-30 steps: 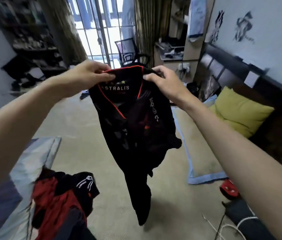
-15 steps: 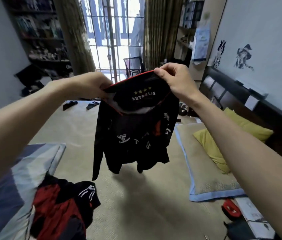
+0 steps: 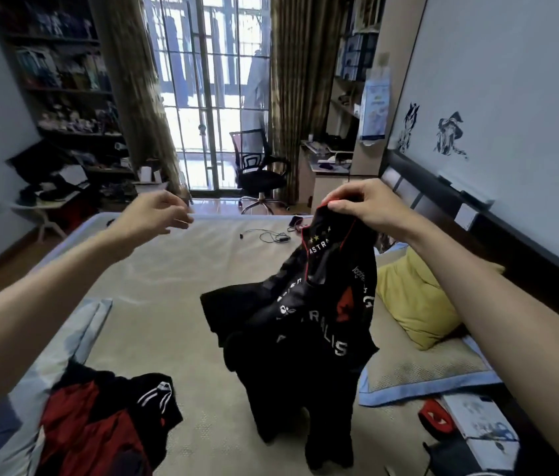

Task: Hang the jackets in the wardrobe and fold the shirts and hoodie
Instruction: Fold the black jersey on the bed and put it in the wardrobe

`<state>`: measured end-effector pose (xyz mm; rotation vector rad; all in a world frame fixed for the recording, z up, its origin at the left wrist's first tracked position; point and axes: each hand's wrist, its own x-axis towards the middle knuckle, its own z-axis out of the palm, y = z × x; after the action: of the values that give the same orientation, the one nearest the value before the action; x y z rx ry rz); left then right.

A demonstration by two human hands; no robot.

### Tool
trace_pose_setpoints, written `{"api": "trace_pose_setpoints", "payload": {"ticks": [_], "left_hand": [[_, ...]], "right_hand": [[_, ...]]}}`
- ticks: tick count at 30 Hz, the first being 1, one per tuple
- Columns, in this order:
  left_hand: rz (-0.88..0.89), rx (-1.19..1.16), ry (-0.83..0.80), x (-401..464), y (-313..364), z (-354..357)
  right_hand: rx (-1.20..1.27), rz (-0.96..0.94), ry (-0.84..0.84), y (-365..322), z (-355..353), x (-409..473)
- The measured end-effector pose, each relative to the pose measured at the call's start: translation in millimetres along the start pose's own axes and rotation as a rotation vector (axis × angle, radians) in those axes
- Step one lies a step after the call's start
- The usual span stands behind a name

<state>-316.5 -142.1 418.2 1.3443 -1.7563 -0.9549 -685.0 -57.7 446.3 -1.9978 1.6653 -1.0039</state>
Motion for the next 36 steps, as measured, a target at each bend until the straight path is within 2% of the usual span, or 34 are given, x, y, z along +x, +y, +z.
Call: {"api": "trace_pose_setpoints", "payload": {"ticks": [3, 6, 10, 13, 18, 22, 25, 27, 29, 34, 36], "left_hand": [[0.077, 0.105, -0.294, -14.9, 5.1, 58.3], [0.195, 0.052, -0.517, -27.1, 16.2, 120.9], [0.278, 0.053, -0.691, -30.1, 16.4, 165.7], [0.255, 0.068, -0.674, -24.5, 13.5, 173.8], [0.136, -0.123, -0.53, -32.6, 46.6, 147.7], [0.186, -0.126, -0.482, -41.3, 69.4, 138.3], [0.054, -0.159, -0.483, -30.5, 60.2, 126.7], [0.02, -0.125, -0.437, -21.4, 46.2, 116.7], [0.02, -0.023, -0.419, -16.7, 37.3, 109.8], [0.193, 0.036, -0.358, -23.9, 48.7, 106.8], [0.284, 0.079, -0.27, -22.9, 47.9, 100.0]], "right_hand": [[0.144, -0.045, -0.102, -15.0, 4.4, -14.2], [0.199, -0.1, -0.2, -38.1, -2.2, -26.5], [0.226, -0.122, -0.241, -52.0, -31.9, -48.2], [0.204, -0.061, -0.224, -40.7, -60.0, -63.5], [0.11, 0.176, -0.082, 18.5, -87.6, -83.5], [-0.044, 0.376, -0.248, 59.0, -72.5, -101.0], [0.242, 0.477, -0.292, 78.6, -56.7, -113.1], [0.383, 0.479, -0.339, 86.0, -50.6, -116.3], [0.417, 0.454, -0.309, 88.1, -46.4, -114.0], [0.376, 0.339, -0.113, 86.5, -36.5, -97.0], [0.365, 0.304, -0.086, 84.6, -34.5, -88.1]]}}
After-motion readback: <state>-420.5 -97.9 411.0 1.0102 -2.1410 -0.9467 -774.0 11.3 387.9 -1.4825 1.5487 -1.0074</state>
